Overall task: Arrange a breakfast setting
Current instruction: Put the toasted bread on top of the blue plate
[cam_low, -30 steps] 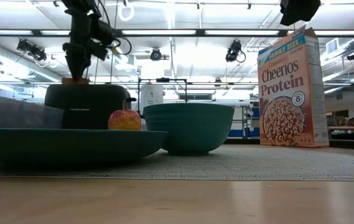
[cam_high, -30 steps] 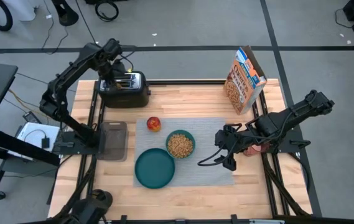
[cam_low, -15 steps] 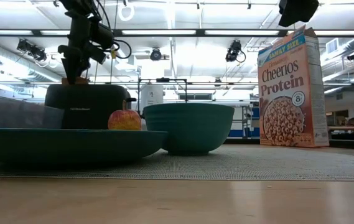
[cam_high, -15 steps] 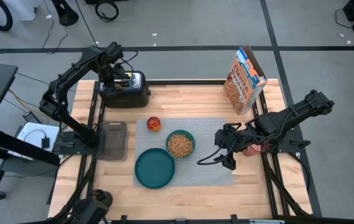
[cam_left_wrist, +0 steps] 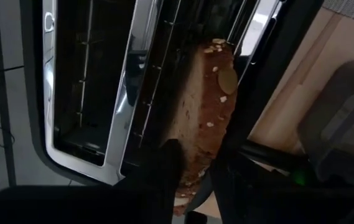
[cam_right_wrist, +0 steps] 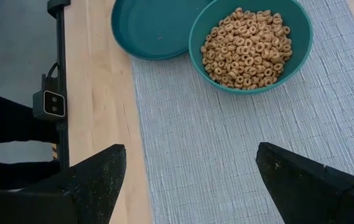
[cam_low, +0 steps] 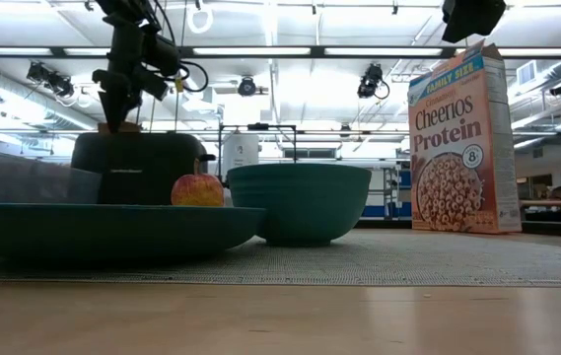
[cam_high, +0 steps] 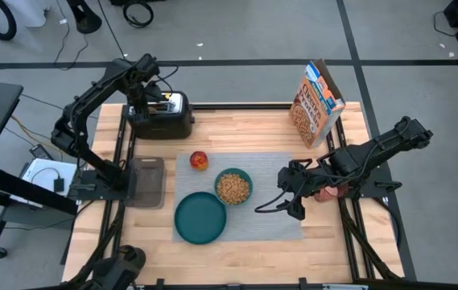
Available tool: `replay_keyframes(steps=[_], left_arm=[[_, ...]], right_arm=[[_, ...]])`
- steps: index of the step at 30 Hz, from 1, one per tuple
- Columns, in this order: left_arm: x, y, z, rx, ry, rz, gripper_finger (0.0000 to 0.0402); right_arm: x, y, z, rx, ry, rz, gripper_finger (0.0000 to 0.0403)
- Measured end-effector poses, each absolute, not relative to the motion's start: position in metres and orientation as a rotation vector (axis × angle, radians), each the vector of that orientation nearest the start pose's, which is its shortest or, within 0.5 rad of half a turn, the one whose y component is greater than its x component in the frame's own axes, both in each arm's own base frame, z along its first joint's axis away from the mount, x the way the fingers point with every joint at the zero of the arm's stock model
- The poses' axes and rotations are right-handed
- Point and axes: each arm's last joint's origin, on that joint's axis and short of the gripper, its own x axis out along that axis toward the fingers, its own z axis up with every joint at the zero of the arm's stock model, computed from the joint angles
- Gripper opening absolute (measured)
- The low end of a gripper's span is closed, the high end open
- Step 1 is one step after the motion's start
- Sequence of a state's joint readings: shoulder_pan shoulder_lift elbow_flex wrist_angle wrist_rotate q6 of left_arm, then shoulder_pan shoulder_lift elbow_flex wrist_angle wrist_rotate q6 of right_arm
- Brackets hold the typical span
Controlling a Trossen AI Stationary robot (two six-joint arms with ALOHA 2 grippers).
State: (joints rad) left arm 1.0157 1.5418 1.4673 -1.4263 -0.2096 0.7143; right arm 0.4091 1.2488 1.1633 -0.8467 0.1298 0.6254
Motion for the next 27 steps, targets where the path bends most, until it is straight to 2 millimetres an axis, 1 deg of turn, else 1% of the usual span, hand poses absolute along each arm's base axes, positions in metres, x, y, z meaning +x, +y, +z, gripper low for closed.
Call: replay_keyframes(steps=[10, 17, 20, 27], left_arm=[[0.131, 0.223, 0.324, -0.061, 1.642, 0.431, 0.0106], [0.133, 0.223, 0.323, -0.061, 1.606, 0.392, 0.0107], [0.134, 0.226, 0.324, -0.038, 1.598, 0.418, 0.0107], [0.135, 0.226, 0.324, -0.049, 1.572, 0.396, 0.0104]], right_arm=[[0.225, 0.093, 0.315, 0.326, 0.940, -0.027, 0.0362], [0.225, 0.094, 0.315, 0.327, 0.943, -0.020, 0.0362], [0.224, 0.094, 0.315, 0.331, 0.947, -0.011, 0.0362], [0.224, 0.094, 0.315, 0.330, 0.948, -0.010, 0.0362]])
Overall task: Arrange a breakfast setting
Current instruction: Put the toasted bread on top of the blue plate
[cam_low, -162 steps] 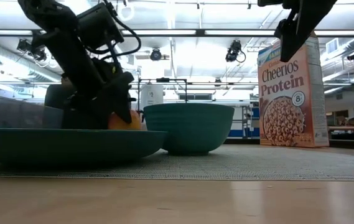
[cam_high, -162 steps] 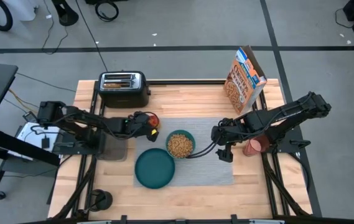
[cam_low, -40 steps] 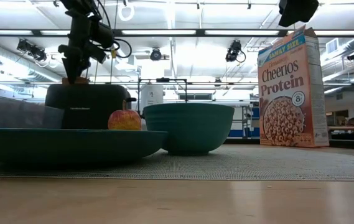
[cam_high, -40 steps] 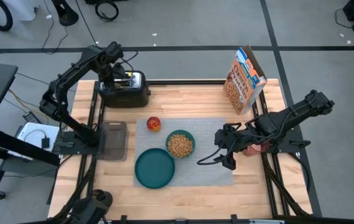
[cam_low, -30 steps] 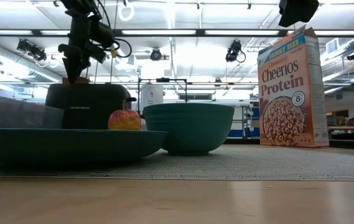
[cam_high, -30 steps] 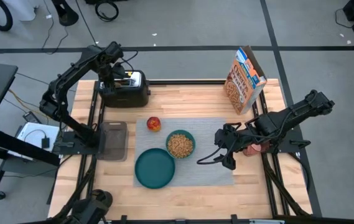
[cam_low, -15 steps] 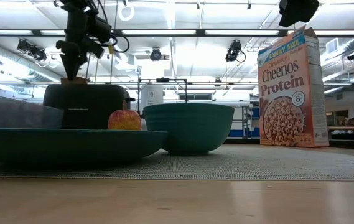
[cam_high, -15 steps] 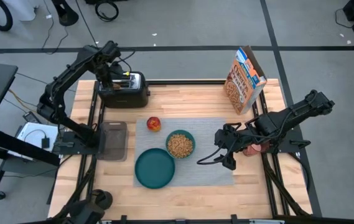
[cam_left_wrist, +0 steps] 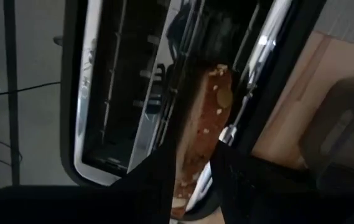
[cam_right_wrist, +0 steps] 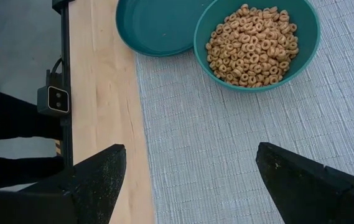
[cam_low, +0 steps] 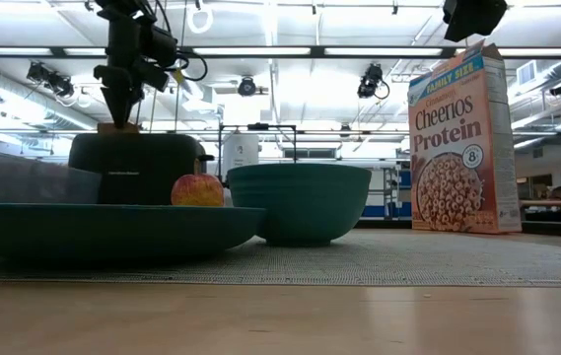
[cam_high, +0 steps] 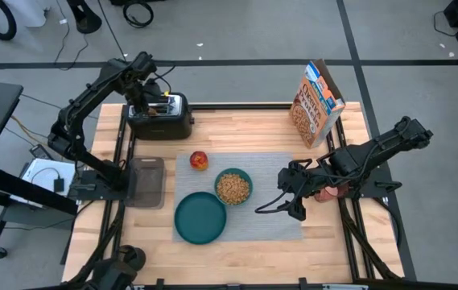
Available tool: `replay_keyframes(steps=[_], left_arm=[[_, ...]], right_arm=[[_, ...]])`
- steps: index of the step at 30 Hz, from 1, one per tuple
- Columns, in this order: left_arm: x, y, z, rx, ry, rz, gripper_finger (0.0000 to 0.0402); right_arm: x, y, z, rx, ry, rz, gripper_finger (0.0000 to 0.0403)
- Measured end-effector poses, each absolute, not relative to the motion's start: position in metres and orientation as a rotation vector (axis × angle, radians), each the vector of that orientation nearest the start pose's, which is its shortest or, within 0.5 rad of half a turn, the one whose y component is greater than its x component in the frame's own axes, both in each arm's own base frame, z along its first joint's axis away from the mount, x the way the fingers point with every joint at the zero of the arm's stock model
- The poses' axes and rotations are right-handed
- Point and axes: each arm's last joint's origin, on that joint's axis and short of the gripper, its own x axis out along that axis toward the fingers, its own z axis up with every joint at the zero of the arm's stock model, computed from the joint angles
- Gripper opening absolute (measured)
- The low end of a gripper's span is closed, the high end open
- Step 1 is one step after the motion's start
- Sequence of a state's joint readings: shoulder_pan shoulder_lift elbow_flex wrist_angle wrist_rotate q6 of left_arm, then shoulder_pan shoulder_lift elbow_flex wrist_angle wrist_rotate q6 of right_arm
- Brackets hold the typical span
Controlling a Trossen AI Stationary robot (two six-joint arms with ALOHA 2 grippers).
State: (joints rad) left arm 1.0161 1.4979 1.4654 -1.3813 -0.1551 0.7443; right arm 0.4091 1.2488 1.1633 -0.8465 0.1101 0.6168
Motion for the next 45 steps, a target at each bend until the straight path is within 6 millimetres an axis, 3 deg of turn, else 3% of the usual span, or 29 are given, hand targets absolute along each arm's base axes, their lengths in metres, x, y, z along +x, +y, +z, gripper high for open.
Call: replay_keyframes(steps=[13, 37, 41, 45], left_arm=[[0.137, 0.228, 0.324, -0.044, 1.522, 0.384, 0.0103], [0.138, 0.237, 0.311, -0.064, 1.585, 0.333, 0.0103], [0.137, 0.235, 0.311, -0.064, 1.596, 0.314, 0.0087], [0.137, 0.235, 0.311, -0.069, 1.602, 0.308, 0.0048]], right_arm=[[0.224, 0.094, 0.315, 0.330, 0.947, -0.010, 0.0362], [0.224, 0.094, 0.315, 0.359, 0.960, 0.002, 0.0362], [0.224, 0.095, 0.315, 0.351, 0.960, 0.006, 0.0362], [0.224, 0.094, 0.315, 0.351, 0.960, 0.005, 0.0362]])
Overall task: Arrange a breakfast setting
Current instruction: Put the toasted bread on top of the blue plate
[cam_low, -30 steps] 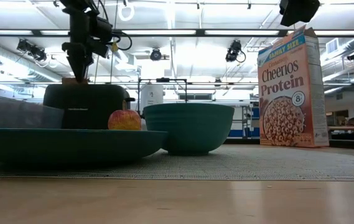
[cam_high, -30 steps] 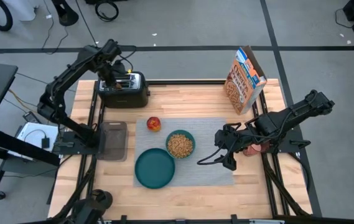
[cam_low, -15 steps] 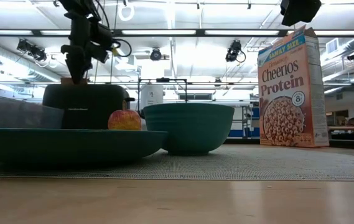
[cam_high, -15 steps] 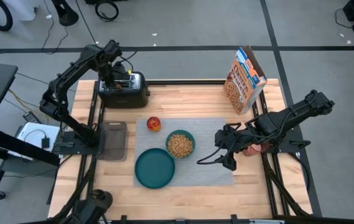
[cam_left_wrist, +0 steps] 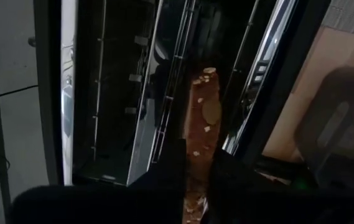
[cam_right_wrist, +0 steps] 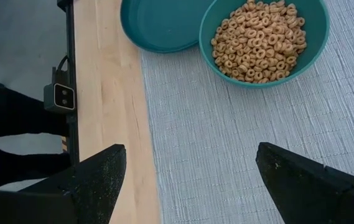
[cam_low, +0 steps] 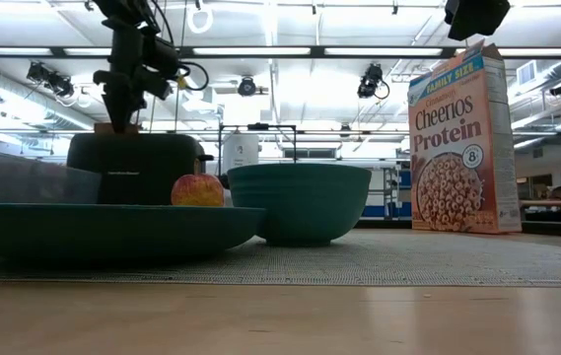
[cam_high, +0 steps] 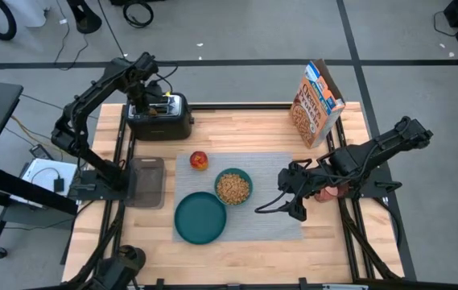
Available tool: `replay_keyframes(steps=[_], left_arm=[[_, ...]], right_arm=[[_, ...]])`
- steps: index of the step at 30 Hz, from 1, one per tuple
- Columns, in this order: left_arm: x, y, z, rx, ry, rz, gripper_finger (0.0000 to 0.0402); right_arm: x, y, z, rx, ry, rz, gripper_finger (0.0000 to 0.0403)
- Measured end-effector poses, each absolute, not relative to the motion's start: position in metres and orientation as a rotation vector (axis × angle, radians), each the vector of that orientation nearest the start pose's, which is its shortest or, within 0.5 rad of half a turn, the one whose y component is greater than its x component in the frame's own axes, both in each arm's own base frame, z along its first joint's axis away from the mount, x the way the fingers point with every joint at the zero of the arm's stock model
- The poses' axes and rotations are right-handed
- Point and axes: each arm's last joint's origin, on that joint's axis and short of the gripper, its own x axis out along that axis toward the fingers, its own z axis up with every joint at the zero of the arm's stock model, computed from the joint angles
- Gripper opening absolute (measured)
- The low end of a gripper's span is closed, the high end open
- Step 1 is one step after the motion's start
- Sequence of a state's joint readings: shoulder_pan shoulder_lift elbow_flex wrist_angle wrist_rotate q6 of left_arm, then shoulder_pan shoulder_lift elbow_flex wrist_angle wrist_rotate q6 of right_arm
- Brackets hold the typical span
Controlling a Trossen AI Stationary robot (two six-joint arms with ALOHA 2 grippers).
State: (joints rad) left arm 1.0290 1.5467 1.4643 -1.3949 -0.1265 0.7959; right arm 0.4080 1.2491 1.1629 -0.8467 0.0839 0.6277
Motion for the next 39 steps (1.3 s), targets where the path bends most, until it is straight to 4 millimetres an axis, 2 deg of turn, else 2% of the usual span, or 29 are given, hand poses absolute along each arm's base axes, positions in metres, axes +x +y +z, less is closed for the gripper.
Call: replay_keyframes(steps=[4, 11, 16, 21, 25, 30, 35, 39], left_arm=[[0.138, 0.232, 0.311, -0.073, 1.615, 0.300, 0.0019], [0.140, 0.222, 0.323, -0.038, 1.590, 0.322, 0.0031], [0.142, 0.207, 0.354, 0.030, 1.516, 0.380, 0.0025], [0.143, 0.186, 0.399, 0.112, 1.399, 0.442, 0.0023], [0.140, 0.162, 0.433, 0.137, 1.295, 0.491, 0.0027], [0.136, 0.120, 0.459, 0.063, 1.103, 0.470, 0.0028], [0.136, 0.068, 0.468, -0.172, 0.912, 0.261, 0.0028], [0.154, 0.028, 0.458, -0.329, 0.946, 0.134, 0.0028]], right_arm=[[0.221, 0.091, 0.319, 0.355, 0.940, 0.007, 0.0362], [0.209, 0.076, 0.335, 0.382, 0.864, 0.002, 0.0362], [0.203, 0.070, 0.341, 0.383, 0.824, -0.019, 0.0362], [0.204, 0.068, 0.342, 0.376, 0.820, -0.024, 0.0362], [0.204, 0.068, 0.341, 0.366, 0.825, -0.022, 0.0362], [0.204, 0.067, 0.340, 0.350, 0.823, -0.045, 0.0362], [0.204, 0.067, 0.340, 0.337, 0.825, -0.050, 0.0362], [0.203, 0.068, 0.340, 0.309, 0.812, -0.058, 0.0362]])
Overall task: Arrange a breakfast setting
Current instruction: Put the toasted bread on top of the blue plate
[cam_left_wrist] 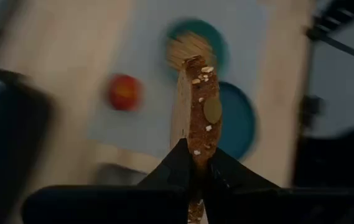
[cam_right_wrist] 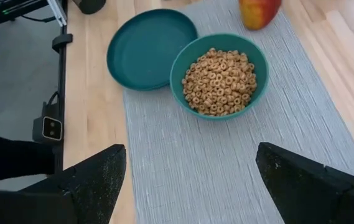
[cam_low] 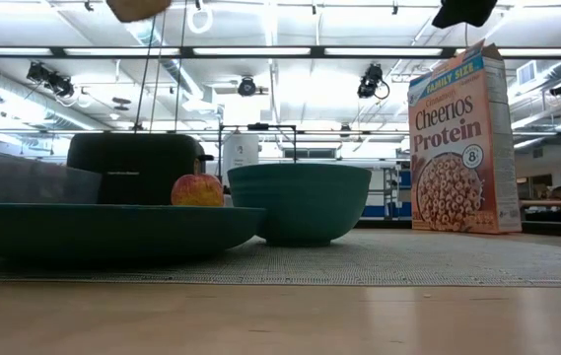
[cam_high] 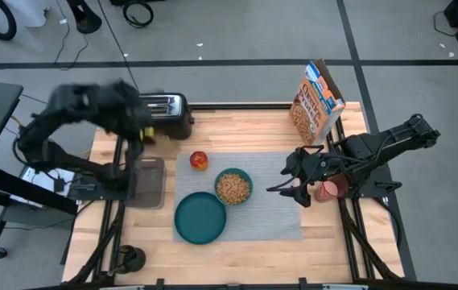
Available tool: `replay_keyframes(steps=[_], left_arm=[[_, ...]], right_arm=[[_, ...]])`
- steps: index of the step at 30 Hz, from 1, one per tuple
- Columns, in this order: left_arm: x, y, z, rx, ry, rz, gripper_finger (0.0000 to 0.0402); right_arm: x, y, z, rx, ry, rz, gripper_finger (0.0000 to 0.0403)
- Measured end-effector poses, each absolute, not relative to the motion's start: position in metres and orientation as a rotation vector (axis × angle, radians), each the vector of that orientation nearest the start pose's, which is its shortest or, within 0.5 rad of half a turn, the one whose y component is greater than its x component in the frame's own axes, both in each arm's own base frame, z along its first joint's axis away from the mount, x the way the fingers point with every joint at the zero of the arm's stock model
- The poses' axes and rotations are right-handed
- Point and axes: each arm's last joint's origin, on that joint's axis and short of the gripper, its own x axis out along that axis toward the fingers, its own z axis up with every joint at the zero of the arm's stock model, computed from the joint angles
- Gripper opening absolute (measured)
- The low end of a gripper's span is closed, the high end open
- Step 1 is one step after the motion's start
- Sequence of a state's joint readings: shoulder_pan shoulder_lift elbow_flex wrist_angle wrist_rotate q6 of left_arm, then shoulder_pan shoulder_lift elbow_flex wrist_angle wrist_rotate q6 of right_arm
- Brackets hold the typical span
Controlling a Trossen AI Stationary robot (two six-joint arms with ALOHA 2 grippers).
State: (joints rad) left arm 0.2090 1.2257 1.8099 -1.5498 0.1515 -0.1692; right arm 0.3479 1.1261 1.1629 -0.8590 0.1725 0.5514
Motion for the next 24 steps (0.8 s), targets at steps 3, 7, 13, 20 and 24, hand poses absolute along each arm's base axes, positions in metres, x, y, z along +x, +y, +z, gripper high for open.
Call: replay_keyframes(steps=[3, 7, 13, 20, 24], left_arm=[[0.181, -0.005, 0.441, -0.381, 0.938, 0.012, 0.0028], [0.218, -0.052, 0.415, -0.404, 0.828, -0.170, 0.0022], [0.250, -0.098, 0.354, -0.530, 0.868, -0.220, 0.0022], [0.262, -0.109, 0.269, -0.571, 1.067, -0.110, 0.0022], [0.270, -0.103, 0.240, -0.572, 1.103, -0.061, 0.0021]], right_arm=[[0.207, 0.075, 0.339, 0.275, 0.793, -0.040, 0.0362], [0.214, 0.094, 0.334, 0.242, 0.791, 0.023, 0.0362], [0.223, 0.129, 0.318, 0.203, 0.829, 0.120, 0.0362], [0.236, 0.160, 0.297, 0.186, 0.858, 0.169, 0.0362], [0.242, 0.165, 0.290, 0.184, 0.869, 0.175, 0.0362]])
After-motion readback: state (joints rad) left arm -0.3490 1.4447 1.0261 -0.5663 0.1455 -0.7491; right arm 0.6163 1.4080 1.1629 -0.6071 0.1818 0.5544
